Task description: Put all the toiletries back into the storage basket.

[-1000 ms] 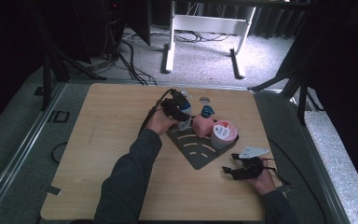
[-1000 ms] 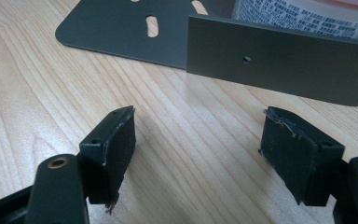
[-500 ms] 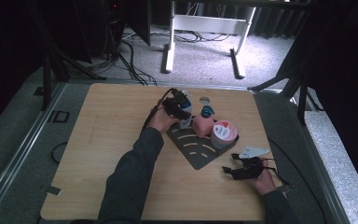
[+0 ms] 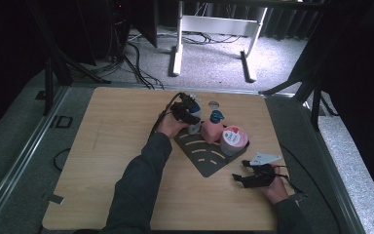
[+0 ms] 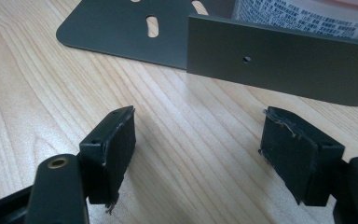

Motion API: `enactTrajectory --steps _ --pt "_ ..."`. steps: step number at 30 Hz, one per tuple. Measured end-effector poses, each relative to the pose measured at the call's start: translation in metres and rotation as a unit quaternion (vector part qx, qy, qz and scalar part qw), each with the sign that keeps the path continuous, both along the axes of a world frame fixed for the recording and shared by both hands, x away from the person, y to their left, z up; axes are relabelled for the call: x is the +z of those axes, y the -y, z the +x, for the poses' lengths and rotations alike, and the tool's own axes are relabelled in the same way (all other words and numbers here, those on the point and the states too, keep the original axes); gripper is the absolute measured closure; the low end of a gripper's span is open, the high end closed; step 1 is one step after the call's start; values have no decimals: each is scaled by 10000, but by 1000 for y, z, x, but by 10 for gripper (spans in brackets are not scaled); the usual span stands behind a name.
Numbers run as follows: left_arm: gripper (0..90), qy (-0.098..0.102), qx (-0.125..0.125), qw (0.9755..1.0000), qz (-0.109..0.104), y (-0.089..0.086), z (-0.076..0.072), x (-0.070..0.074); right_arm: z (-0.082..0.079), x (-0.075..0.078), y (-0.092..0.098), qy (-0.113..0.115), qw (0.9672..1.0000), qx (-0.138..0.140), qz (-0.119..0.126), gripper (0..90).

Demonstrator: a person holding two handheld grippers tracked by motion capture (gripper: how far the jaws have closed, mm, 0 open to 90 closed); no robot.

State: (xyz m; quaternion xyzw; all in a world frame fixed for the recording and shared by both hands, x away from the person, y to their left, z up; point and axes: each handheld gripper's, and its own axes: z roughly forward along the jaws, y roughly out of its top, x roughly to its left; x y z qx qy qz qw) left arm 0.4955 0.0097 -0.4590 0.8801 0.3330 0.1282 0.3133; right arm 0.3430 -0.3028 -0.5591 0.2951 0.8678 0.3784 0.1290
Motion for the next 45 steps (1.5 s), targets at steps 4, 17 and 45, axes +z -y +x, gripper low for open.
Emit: enactTrajectory --steps 4,17,45 --pt "546 -8 -14 10000 4 2 1 -2 0 0 0 7 10000 9 -1 260" --pt "545 5 -117 9999 91 13 5 -4 0 0 0 10 10000 19 -5 260" --pt "473 -113 -70 9999 -21 17 11 -7 0 0 0 22 10000 24 -17 260"
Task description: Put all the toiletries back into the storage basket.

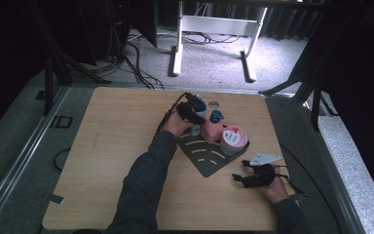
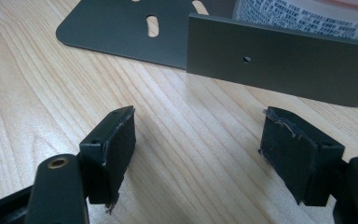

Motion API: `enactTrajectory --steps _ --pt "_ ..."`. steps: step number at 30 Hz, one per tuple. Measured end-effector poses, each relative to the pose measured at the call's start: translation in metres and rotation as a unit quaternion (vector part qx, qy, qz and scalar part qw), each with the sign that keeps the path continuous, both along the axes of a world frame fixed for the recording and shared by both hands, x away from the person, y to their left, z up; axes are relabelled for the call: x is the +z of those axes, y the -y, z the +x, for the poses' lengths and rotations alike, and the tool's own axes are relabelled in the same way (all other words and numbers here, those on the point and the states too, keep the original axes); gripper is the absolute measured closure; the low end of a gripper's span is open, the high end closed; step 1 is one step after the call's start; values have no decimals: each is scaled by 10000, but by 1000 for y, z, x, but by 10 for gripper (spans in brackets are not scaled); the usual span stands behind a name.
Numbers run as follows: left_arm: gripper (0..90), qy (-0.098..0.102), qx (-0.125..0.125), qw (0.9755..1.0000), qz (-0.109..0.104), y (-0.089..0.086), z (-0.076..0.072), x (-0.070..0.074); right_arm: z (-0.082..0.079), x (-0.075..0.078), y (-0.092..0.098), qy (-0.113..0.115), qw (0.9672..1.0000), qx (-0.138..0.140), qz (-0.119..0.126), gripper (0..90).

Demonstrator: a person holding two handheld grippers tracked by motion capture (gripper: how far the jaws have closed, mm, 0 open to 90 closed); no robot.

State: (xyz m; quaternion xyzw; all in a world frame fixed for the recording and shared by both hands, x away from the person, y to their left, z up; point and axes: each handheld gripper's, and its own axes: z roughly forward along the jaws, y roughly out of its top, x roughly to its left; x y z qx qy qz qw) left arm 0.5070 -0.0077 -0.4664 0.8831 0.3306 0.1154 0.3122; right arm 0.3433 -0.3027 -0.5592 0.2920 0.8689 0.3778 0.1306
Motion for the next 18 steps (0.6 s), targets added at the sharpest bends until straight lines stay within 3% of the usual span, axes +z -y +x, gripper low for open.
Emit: enactTrajectory --steps 4,18 --pt "460 -105 62 9999 37 -1 1 -2 0 0 0 1 10000 0 0 260" --pt "403 -114 84 9999 -72 -9 -4 -1 0 0 0 -1 10000 -4 4 260"
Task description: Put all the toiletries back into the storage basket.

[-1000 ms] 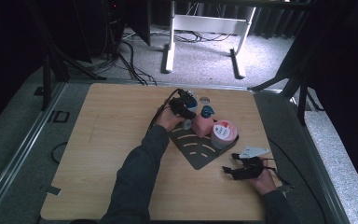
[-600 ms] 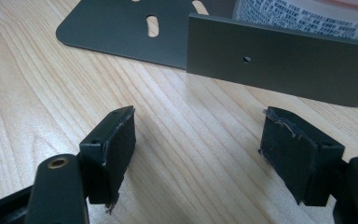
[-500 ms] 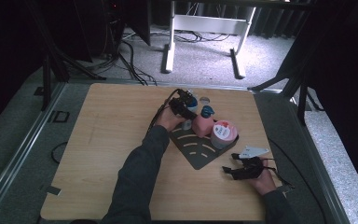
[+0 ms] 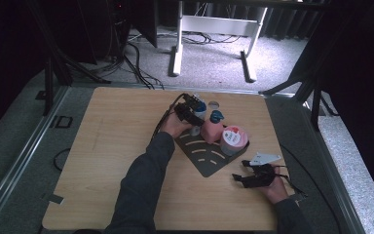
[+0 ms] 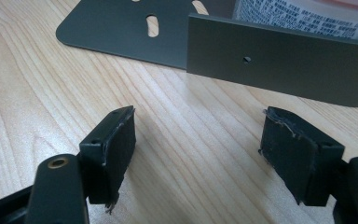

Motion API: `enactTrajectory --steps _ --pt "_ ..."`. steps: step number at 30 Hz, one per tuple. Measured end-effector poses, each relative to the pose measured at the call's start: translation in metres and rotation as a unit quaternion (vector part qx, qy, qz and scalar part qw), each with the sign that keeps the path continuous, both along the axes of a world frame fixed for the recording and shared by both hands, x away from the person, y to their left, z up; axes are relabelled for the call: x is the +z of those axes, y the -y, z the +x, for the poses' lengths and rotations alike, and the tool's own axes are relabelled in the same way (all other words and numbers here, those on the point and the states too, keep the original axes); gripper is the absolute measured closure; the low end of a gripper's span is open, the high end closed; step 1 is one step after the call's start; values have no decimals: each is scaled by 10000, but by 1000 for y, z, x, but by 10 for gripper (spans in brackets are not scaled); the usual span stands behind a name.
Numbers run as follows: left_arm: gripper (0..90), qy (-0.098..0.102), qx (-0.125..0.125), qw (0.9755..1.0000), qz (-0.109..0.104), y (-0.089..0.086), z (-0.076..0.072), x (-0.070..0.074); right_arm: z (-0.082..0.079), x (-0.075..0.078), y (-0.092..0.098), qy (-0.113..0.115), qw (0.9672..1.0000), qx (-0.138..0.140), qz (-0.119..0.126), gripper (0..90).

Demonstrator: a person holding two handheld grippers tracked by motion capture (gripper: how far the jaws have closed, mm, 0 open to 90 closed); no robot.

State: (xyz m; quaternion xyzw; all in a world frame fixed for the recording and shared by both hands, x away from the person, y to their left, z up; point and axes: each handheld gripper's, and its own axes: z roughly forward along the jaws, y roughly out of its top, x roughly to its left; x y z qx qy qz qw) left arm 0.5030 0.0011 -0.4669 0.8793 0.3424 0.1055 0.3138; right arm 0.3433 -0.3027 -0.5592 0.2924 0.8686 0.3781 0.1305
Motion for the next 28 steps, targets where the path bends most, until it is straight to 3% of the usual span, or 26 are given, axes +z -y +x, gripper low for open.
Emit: enactTrajectory --steps 8,20,28 --pt "388 -17 -27 10000 -59 -9 -6 1 0 0 0 -4 10000 0 -3 260" --pt "381 -5 -135 9999 64 -17 -22 6 0 0 0 -1 10000 1 -4 260" --pt "379 10 -67 10000 27 -30 -32 5 0 0 0 -7 10000 1 -2 260"
